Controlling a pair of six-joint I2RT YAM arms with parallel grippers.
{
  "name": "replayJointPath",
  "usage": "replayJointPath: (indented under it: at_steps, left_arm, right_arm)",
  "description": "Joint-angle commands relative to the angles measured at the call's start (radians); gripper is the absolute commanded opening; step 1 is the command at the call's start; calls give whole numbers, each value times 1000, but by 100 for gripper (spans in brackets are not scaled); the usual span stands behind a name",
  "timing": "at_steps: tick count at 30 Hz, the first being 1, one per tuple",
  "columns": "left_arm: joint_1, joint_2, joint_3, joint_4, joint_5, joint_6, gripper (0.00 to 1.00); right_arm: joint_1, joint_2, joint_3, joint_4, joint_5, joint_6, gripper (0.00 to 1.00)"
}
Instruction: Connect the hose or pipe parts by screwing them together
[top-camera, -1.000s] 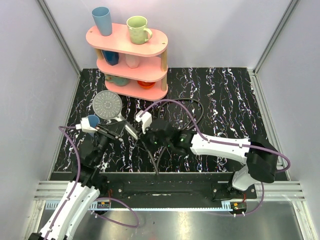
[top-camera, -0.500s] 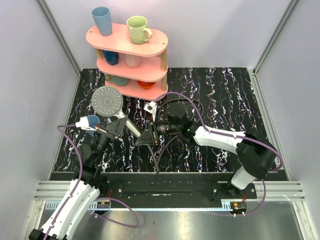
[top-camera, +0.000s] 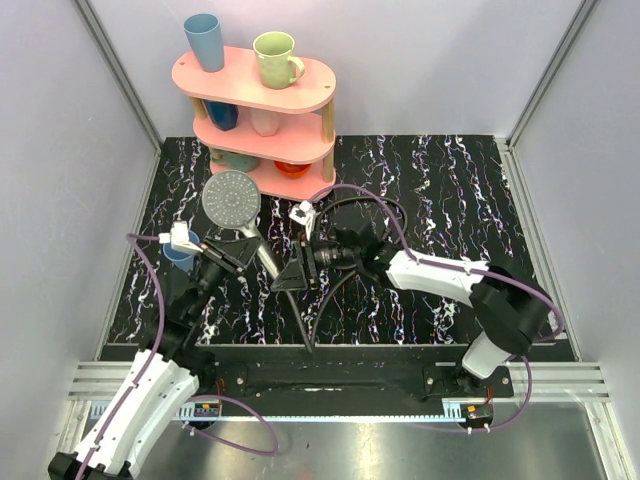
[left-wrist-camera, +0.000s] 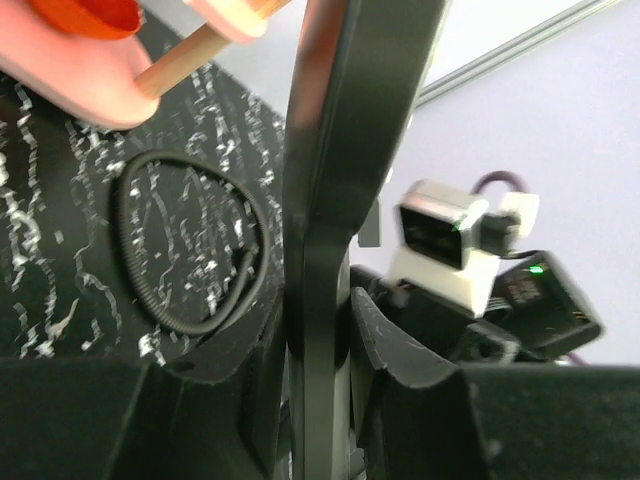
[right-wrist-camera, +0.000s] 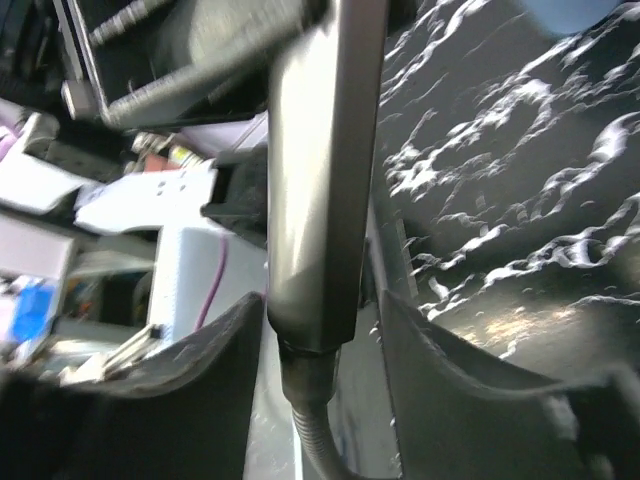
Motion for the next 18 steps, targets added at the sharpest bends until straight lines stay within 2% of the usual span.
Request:
replayJointPath:
  at_steps: [1,4,7,11,12,14,18]
  left_arm:
    - [-5,-1,109,-144,-86,56,0]
    - [-5,33,164,-261,-144,63,0]
    - [-5,74,201,-315,-183,55,0]
    - [-5,100,218,-346,-210,32,0]
    - [-5,105,227,-355,-217,32,0]
    - [-5,121,241,-391,-235,27,0]
    - [-5,143,279,-442,-249,21,0]
  right_arm:
    - [9,-146,25,-180,248,-117,66]
    - [38,-206,25,-312,424,-206,78]
    - [124,-242,52,-425,643,-264,82]
    - [271,-230,109,-528,932,-341,82]
    - [297,-208,136,-545,1043,-354,82]
    - [371,-179,170,-591,1149,-375,81]
    - [465,-43,316,-693,1430,-397,79]
